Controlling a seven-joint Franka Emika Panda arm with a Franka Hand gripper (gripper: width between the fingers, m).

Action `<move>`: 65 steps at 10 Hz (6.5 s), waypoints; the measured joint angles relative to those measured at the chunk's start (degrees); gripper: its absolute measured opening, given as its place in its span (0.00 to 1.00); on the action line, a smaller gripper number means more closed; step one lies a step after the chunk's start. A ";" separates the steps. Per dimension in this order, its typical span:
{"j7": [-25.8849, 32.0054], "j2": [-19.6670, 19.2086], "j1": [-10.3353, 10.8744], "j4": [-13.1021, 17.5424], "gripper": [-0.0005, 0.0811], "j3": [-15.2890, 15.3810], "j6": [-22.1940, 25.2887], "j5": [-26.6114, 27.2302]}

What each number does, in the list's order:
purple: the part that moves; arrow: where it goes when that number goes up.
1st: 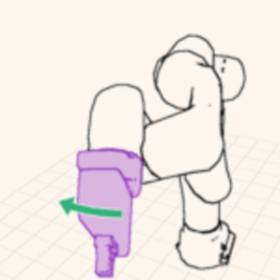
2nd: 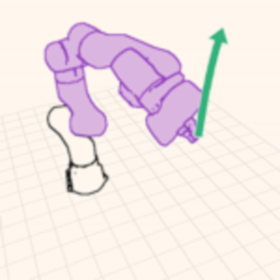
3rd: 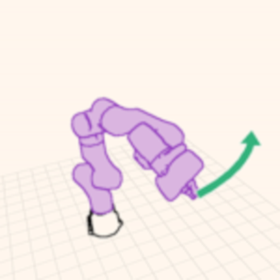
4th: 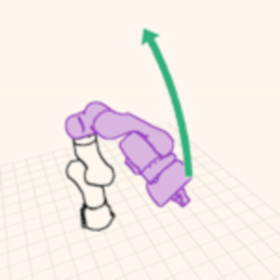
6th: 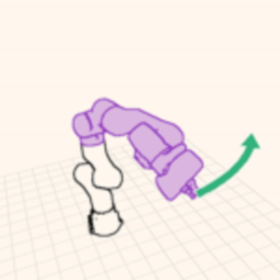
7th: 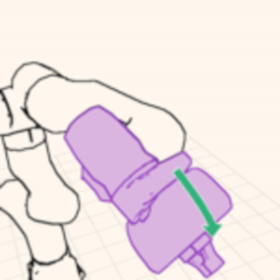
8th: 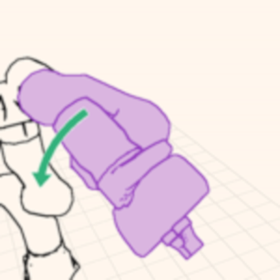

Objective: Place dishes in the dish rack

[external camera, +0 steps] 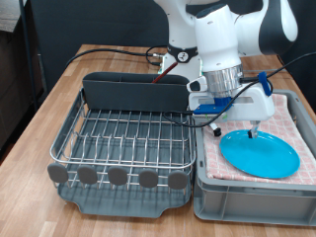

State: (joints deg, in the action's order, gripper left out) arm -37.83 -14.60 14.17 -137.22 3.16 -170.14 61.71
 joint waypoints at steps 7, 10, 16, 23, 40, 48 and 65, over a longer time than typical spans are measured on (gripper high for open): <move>1.89 -1.24 -0.07 1.89 0.89 0.80 -0.45 1.93; 2.24 -1.35 -0.07 1.92 0.51 1.01 -0.89 2.13; 3.71 -1.31 0.01 1.97 0.04 0.87 -0.69 0.99; -35.88 9.35 8.42 1.41 0.03 -17.07 18.24 -50.59; -33.42 24.45 -0.63 5.55 0.03 -26.92 46.83 -91.99; -19.65 23.87 -2.15 7.96 0.03 -29.72 40.81 -105.11; -12.03 14.22 -2.82 7.30 0.03 -33.39 26.26 -116.40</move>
State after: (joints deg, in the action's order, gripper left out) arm -49.87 -0.37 11.35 -129.91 -30.24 -143.88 -54.69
